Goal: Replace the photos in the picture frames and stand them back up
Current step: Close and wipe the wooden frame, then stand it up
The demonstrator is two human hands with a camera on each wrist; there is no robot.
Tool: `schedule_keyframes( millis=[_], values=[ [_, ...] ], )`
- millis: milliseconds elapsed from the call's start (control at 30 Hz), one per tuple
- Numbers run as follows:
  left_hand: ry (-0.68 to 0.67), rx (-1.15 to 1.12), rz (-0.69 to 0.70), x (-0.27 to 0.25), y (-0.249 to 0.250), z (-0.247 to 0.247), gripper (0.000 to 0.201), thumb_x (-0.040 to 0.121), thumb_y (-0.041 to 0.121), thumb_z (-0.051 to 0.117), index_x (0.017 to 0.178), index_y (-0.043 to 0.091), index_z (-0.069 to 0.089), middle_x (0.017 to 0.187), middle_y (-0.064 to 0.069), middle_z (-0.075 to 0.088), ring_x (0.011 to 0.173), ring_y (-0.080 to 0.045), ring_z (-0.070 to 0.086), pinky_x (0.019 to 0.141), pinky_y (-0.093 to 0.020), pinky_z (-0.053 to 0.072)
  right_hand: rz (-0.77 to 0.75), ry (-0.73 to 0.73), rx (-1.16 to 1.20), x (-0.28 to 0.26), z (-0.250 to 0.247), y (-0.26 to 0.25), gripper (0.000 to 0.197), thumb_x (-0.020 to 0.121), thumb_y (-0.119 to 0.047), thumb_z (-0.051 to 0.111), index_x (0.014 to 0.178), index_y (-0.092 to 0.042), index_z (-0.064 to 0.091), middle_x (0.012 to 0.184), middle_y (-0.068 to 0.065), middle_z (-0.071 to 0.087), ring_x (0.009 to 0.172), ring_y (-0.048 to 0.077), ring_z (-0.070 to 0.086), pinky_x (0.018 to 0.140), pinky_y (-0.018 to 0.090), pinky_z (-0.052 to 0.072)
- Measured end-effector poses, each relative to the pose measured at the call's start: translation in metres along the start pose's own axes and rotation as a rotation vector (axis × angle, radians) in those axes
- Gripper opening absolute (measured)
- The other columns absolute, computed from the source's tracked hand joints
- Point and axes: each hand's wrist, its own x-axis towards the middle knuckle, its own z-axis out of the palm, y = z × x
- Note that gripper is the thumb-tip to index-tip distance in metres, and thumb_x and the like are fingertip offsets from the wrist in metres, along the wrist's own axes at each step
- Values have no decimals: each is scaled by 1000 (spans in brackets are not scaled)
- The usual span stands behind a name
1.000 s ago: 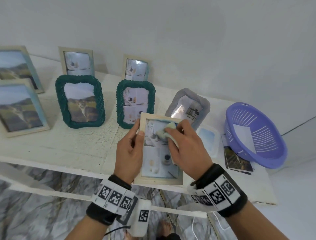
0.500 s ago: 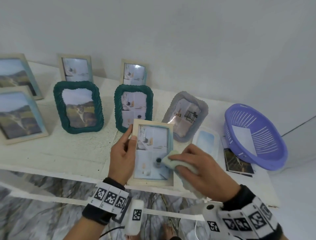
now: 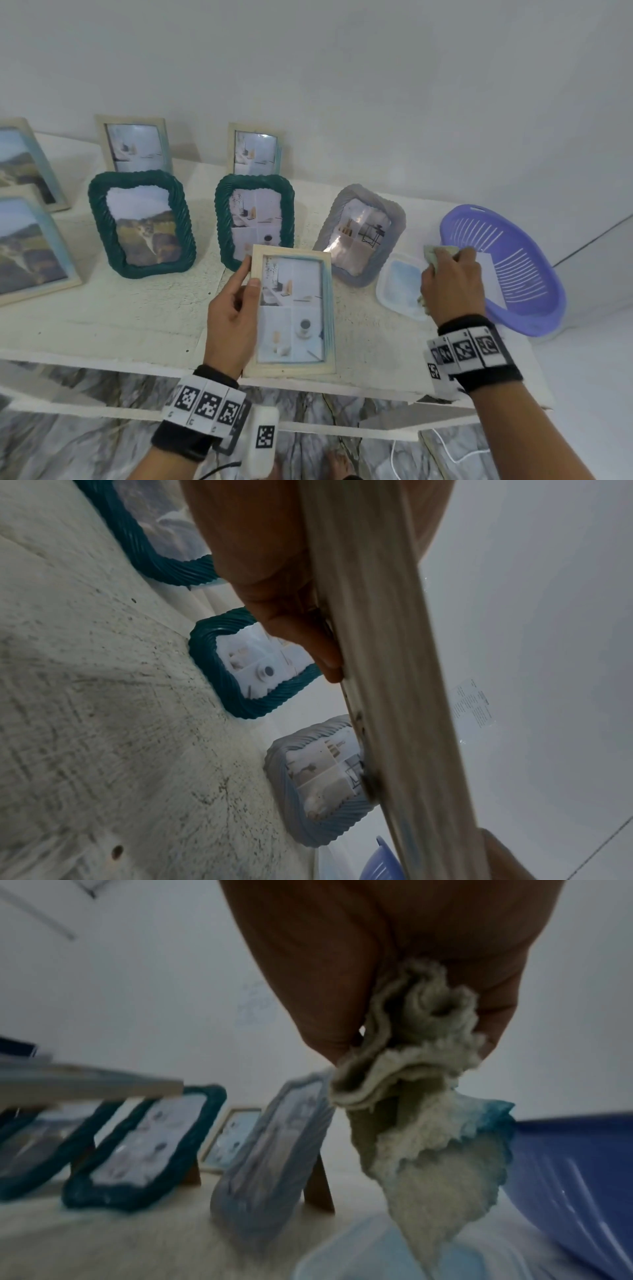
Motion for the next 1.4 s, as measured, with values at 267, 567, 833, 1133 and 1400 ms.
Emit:
schedule_keyframes(
  millis=[267,567,833,1133,1400],
  values=[
    [-28,53,10,-2,-2,0,37,102,9,44,134,27,46,82,44,62,80,19,59,69,-2,45,93,-457,26,17,71,-14,37,97,-28,44,121,0,50,127,23,42,112,39,49,94,39,41],
    [9,47,-17,1,-7,-1,34,102,17,46,130,34,51,74,32,66,72,7,59,68,-11,50,65,-321,171,-1,73,5,45,96,-34,43,133,-7,46,124,22,48,108,38,48,92,43,41],
    [34,-92,-116,6,3,12,18,101,20,48,119,24,52,80,3,75,72,-8,67,60,-19,52,283,-695,1502,-77,0,-63,37,101,-34,40,120,-13,62,104,14,71,96,29,68,80,39,55],
    [-306,75,-170,3,4,20,63,85,58,55,142,36,41,126,17,61,111,5,58,89,-16,47,280,-593,1868,-91,-6,-80,35,101,-26,41,126,-8,58,124,13,65,117,30,60,99,49,47],
    [-485,-112,-309,-4,16,31,107,57,85,64,146,32,36,135,7,58,123,-14,57,103,-43,48,-126,-397,1480,-103,-8,-91,25,96,-19,53,120,-23,63,108,1,67,94,25,66,75,41,57]
  ],
)
